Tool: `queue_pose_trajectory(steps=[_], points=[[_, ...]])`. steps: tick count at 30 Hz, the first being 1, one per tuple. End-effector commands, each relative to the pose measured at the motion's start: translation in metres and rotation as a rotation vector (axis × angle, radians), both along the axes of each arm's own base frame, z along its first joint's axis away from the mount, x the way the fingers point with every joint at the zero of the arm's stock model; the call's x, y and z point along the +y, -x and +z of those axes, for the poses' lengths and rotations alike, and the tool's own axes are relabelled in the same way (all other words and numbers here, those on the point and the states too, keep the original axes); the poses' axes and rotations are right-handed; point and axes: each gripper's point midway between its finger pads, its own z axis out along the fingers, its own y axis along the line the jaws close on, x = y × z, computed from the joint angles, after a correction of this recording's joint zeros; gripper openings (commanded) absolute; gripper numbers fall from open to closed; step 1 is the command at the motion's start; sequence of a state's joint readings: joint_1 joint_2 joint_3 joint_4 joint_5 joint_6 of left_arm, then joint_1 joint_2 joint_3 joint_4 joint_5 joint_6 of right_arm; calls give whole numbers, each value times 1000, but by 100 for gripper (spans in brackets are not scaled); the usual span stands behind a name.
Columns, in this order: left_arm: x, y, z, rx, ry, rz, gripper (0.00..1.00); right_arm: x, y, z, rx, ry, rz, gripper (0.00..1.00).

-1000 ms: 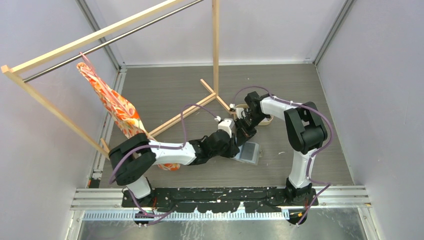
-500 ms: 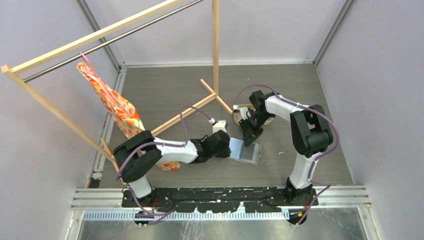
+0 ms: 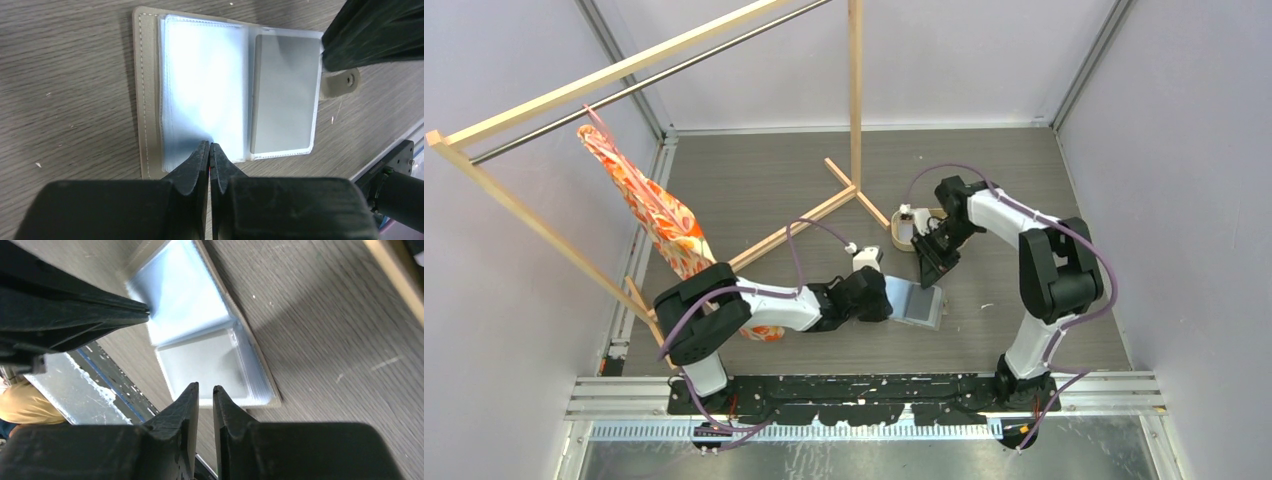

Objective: Put the credit cards into the card holder
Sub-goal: Open the card holder at the center of the board, then pick up the credit card from the storage box.

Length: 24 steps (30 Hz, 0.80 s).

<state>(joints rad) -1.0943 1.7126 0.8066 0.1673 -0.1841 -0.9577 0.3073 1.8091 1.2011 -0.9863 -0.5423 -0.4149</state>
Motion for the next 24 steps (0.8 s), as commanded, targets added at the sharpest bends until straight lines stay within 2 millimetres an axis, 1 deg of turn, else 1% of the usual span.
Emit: queue_pose_trajectory(steps=[1,4,7,9,11,12,13,14,16,17,19,20,22,24], points=[[-3,4,12,-41,46,-44,6,2,-5,49,-101,-168,-1,23],[-5,1,41,-146,76,-113,10,-3,-13,80,-199,-262,-28,25],[-6,-2,67,-263,60,-212,15,-10,-28,104,-325,-305,-69,28],[-7,-7,84,-335,51,-270,18,-13,-40,116,-422,-300,-84,34],[-9,-13,99,-379,75,-314,21,-14,-57,126,-511,-291,-119,42],[-14,-17,111,-411,107,-344,24,-15,-66,129,-544,-284,-143,46],[-16,-21,119,-435,122,-366,27,-16,-77,132,-569,-275,-181,49],[-17,-27,124,-459,125,-387,30,-17,-90,136,-595,-269,-220,50],[-21,-37,140,-506,142,-421,37,-20,-112,134,-587,-238,-317,50],[-22,-46,145,-527,138,-423,41,-21,-122,133,-570,-229,-359,50],[-22,-65,157,-583,139,-430,52,-18,-138,119,-478,-232,-450,50],[-21,-74,161,-601,140,-423,54,-15,-145,119,-467,-245,-472,50],[-20,-91,169,-626,147,-416,61,-9,-159,107,-379,-273,-554,48],[-17,-106,170,-628,144,-395,65,-2,-170,97,-320,-296,-611,46]])
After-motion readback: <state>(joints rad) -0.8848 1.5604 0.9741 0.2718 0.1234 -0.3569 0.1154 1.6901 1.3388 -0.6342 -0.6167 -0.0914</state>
